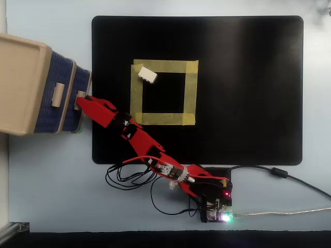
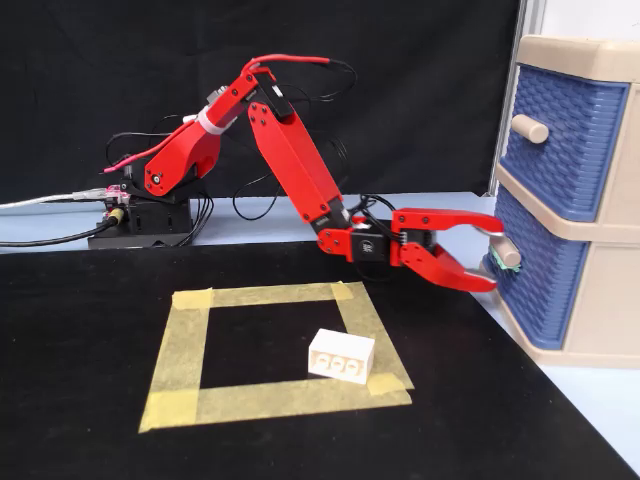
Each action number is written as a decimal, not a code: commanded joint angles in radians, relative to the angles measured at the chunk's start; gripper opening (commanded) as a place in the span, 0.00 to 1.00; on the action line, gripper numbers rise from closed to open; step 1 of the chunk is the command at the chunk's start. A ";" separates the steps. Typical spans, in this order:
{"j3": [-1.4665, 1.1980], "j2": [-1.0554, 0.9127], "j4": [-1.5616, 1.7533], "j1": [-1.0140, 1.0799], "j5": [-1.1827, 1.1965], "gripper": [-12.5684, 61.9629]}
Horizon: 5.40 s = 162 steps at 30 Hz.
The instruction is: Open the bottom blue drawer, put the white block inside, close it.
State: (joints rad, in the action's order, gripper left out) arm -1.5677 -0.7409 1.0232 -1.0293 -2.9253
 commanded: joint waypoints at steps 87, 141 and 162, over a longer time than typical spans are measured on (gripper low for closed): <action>1.072 -0.080 -2.523 0.434 1.847 0.61; 1.282 -0.351 -2.537 0.041 0.319 0.07; 1.368 -0.425 -2.709 0.078 0.339 0.62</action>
State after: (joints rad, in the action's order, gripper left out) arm -0.2424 -1.0876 -1.6045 -0.9572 -2.5848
